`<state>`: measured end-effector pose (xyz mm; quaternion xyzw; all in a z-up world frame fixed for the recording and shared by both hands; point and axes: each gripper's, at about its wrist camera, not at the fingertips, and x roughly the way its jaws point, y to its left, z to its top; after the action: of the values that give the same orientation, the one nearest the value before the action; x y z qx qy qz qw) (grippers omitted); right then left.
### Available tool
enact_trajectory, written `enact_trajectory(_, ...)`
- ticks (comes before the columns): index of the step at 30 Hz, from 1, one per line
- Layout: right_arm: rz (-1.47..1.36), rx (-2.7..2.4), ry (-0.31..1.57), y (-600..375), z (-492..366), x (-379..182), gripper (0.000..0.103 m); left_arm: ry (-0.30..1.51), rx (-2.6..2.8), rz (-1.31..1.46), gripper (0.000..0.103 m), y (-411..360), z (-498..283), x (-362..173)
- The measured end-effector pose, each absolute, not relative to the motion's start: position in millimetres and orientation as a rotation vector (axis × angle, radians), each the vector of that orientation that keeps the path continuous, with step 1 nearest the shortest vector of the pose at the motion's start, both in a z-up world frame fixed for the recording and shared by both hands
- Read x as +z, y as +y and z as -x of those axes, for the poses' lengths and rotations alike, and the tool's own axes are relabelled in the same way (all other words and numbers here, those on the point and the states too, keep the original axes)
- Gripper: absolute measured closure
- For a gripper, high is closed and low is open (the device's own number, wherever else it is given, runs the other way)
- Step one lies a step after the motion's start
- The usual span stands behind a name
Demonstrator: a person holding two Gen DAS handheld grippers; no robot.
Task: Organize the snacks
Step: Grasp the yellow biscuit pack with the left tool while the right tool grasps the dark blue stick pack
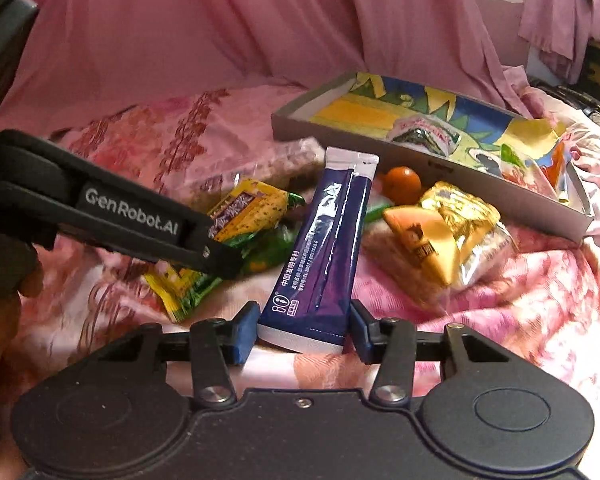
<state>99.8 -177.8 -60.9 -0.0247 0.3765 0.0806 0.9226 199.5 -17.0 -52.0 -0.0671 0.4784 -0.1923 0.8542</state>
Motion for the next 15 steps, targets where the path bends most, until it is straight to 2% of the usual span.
enact_trajectory(5,0.126,0.158,0.793,-183,-80,-55,0.055,1.026,-0.372,0.192,0.044,-16,-189,-51)
enact_trajectory(12,0.060,0.154,0.743,-194,-79,-54,0.029,1.005,-0.387,0.222,0.033,-15,-190,-53)
enact_trajectory(15,0.127,0.134,0.709,-184,-83,-58,0.025,0.999,-0.380,0.238,0.032,-13,-193,-54)
